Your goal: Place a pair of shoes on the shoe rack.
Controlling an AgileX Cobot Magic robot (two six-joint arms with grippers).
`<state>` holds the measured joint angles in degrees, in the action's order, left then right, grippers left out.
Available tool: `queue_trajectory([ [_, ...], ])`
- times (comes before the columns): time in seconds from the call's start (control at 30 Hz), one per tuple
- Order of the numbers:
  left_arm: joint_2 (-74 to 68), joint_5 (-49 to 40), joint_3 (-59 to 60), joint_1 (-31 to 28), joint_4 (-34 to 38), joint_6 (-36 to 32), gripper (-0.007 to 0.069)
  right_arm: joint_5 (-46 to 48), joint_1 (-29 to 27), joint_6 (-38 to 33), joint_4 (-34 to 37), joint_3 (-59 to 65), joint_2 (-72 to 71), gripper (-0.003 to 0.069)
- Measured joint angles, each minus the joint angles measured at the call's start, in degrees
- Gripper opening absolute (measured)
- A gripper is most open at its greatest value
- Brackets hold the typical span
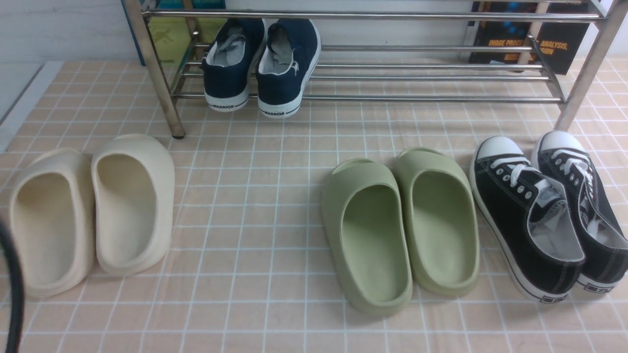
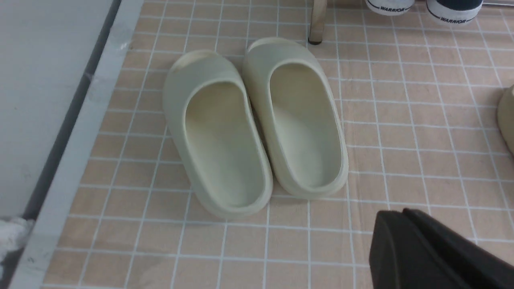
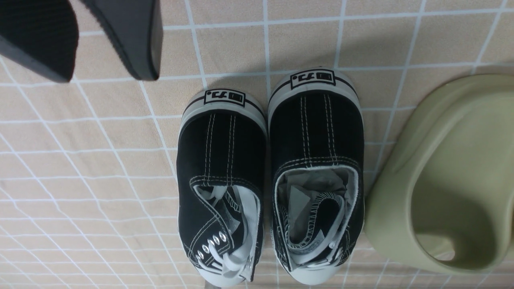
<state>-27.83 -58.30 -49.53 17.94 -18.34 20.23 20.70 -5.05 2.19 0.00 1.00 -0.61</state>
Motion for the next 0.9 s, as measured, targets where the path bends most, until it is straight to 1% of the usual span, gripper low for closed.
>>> queue_trajectory([
  [0.03,5.0,0.0,2.66,0.0,0.0,1.04,0.0025,0.0,0.0,0.0,0.0,0.0,0.0,0.024],
  [0.1,8.83,0.0,4.43,0.0,0.18,1.43,0.0029,0.0,0.0,0.0,0.0,0.0,0.0,0.024],
  [0.3,16.51,-0.12,8.35,0.0,0.13,1.48,0.0037,0.0,0.0,0.0,0.0,0.0,0.0,0.024],
  [0.73,18.31,-1.37,10.32,0.0,-0.15,1.38,0.004,0.0,0.0,0.0,0.0,0.0,0.0,0.024],
  [0.83,19.99,4.41,14.78,-1.52,0.24,1.38,0.003,0.0,0.0,0.0,-0.33,0.0,0.0,0.024],
  [0.9,21.46,11.16,19.77,-5.07,1.34,1.38,0.0022,0.0,0.0,0.0,0.0,0.0,0.0,0.024],
])
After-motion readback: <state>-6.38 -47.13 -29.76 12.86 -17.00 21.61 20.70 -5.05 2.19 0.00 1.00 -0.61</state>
